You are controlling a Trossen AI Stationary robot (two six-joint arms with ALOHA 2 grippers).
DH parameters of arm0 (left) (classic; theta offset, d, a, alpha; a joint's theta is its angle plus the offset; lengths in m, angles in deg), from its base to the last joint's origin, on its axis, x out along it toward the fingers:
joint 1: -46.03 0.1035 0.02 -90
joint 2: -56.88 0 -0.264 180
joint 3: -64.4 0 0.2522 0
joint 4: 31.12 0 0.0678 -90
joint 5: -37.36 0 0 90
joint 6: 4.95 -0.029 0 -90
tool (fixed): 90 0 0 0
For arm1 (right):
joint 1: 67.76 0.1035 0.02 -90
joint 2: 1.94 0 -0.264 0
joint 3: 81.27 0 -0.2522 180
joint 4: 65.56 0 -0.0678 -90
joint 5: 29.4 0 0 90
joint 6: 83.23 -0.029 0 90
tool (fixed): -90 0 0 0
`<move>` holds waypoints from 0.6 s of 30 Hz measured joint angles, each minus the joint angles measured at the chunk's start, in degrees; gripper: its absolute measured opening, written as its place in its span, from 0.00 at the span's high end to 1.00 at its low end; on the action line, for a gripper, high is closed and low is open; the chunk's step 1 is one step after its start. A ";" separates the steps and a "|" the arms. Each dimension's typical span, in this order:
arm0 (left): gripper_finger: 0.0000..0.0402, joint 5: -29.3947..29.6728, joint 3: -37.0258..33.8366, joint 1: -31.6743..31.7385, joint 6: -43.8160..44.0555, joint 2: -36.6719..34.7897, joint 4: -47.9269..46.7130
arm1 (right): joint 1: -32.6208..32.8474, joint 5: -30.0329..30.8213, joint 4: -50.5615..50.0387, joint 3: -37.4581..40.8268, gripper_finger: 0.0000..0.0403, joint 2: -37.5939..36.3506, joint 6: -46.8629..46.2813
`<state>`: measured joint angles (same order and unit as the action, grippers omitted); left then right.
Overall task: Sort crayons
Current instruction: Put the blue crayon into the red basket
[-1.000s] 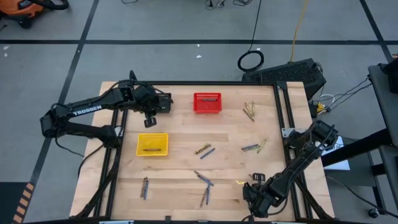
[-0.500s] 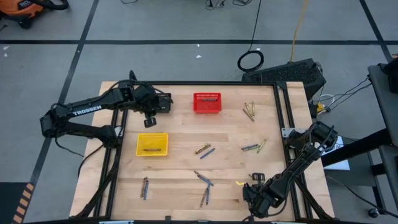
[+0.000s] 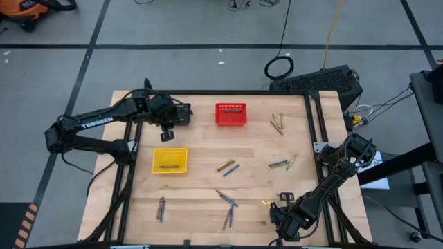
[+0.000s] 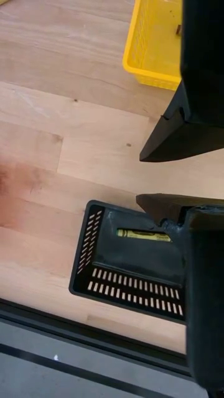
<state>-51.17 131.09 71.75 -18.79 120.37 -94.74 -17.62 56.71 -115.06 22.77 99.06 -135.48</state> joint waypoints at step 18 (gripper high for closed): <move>0.77 0.00 0.00 0.00 0.02 0.04 0.04 | -19.34 11.43 -0.33 -0.11 1.00 -9.78 12.71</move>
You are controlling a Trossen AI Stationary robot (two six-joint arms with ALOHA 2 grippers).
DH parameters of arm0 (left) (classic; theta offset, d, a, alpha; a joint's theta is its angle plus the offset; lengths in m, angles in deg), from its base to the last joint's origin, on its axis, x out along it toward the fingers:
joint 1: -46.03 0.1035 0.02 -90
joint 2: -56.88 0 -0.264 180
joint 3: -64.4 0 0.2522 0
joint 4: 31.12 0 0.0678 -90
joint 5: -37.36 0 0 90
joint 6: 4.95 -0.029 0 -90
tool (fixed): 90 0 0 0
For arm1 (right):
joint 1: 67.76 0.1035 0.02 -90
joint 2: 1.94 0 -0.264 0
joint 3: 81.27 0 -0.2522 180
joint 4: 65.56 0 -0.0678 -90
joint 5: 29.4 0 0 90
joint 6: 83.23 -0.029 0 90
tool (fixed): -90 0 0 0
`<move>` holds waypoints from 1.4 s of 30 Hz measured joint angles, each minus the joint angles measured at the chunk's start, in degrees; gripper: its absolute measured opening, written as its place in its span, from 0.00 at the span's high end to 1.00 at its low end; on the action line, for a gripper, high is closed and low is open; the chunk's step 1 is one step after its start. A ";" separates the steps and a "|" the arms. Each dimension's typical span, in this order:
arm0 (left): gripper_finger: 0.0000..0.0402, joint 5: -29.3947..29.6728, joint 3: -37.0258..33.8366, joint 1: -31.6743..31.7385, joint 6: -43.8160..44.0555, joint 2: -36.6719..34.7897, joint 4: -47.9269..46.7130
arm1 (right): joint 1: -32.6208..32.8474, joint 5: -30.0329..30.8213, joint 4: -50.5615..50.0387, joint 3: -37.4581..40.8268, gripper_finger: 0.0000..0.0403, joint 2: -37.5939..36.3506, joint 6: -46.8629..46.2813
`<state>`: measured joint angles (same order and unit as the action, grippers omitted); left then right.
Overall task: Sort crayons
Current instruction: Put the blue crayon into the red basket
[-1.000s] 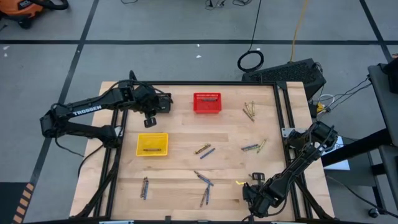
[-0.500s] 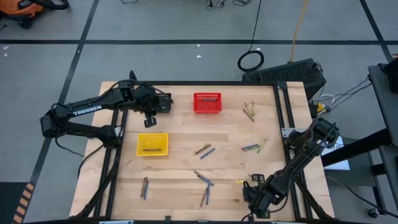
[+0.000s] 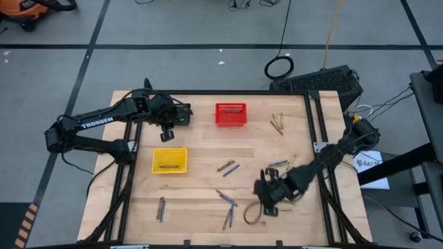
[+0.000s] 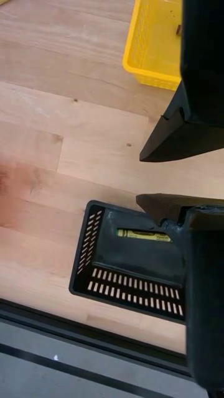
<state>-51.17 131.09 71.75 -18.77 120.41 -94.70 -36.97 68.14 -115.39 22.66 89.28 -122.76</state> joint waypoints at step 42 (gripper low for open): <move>0.77 -5.94 0.00 -14.56 18.01 0.00 6.12 | -51.45 -5.91 24.64 -0.09 1.00 -0.44 57.98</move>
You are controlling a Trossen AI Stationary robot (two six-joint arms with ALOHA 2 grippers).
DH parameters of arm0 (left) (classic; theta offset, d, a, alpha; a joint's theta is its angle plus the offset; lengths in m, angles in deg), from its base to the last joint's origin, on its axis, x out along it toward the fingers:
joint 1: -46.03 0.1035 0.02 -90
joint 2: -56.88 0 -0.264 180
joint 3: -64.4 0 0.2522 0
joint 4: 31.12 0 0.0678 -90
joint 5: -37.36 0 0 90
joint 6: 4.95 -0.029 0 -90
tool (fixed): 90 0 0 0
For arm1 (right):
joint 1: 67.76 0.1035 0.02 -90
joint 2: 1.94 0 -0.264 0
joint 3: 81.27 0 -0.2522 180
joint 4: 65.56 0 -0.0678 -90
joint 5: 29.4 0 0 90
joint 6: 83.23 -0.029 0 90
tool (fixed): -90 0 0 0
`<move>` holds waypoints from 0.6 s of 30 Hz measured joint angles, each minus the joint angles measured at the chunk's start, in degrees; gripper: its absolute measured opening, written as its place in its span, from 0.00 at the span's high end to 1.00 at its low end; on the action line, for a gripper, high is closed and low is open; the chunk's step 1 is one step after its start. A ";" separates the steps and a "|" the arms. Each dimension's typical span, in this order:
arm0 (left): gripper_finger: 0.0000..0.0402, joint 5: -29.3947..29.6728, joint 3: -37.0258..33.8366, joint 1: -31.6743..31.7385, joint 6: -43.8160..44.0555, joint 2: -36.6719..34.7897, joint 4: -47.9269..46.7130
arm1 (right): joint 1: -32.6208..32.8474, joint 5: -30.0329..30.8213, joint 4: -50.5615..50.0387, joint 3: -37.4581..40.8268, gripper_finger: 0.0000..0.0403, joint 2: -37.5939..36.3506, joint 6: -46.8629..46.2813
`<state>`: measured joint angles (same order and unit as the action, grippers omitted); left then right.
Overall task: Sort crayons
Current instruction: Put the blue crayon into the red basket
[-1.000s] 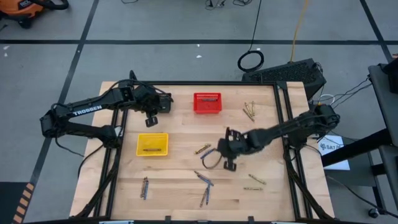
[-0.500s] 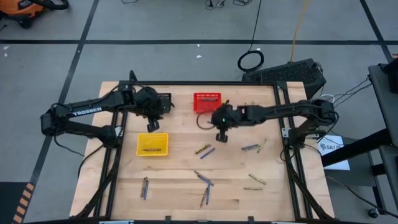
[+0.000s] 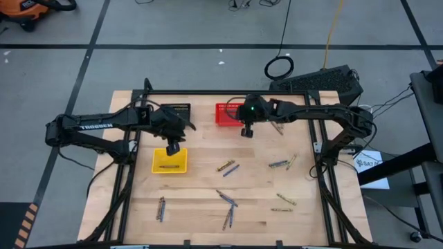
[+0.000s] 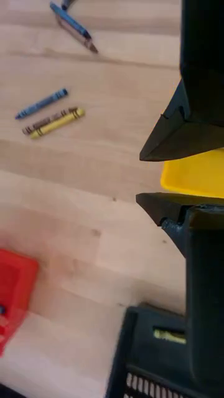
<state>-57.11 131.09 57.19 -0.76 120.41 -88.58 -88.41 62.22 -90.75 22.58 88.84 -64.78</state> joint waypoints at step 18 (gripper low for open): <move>0.77 0.17 0.02 -6.94 2.99 0.00 5.74 | -6.26 -6.22 3.49 -0.04 1.00 8.00 8.99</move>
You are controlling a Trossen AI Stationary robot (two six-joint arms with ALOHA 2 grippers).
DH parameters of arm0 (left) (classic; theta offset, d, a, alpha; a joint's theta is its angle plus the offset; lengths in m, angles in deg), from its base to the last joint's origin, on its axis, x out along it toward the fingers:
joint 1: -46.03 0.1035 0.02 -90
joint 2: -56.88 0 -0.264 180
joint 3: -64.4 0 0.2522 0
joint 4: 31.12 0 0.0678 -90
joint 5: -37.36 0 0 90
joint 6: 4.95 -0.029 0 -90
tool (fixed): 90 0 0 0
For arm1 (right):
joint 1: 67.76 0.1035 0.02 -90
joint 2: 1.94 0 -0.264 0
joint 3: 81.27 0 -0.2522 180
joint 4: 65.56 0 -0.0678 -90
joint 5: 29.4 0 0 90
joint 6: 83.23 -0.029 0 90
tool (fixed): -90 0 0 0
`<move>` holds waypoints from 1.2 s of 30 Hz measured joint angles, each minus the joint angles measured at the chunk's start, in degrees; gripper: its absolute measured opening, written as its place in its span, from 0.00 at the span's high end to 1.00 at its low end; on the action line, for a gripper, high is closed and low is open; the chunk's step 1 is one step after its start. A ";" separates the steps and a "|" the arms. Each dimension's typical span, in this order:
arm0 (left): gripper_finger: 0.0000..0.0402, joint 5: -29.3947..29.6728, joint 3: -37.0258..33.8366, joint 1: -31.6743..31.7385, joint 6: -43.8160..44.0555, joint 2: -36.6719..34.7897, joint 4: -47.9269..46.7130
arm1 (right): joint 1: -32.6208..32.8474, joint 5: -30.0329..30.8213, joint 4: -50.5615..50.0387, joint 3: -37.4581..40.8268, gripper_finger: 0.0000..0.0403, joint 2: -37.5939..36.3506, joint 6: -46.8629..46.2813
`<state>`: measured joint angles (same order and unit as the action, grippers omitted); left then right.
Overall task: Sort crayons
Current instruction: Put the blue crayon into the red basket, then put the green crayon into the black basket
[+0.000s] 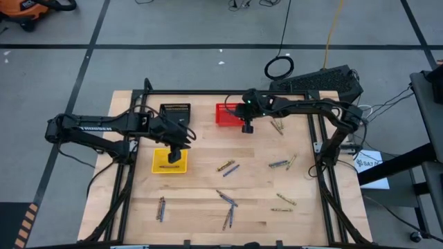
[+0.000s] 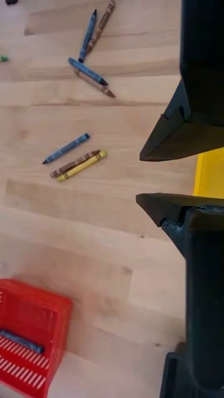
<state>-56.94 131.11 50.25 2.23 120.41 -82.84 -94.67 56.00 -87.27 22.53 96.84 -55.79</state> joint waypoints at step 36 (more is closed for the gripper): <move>0.77 0.52 0.00 -0.75 4.49 7.51 1.27 | 4.16 0.33 9.04 -1.31 0.74 -3.08 -1.38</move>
<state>-56.42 131.11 49.50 6.73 127.92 -81.57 -90.51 56.33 -78.23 21.22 93.76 -57.17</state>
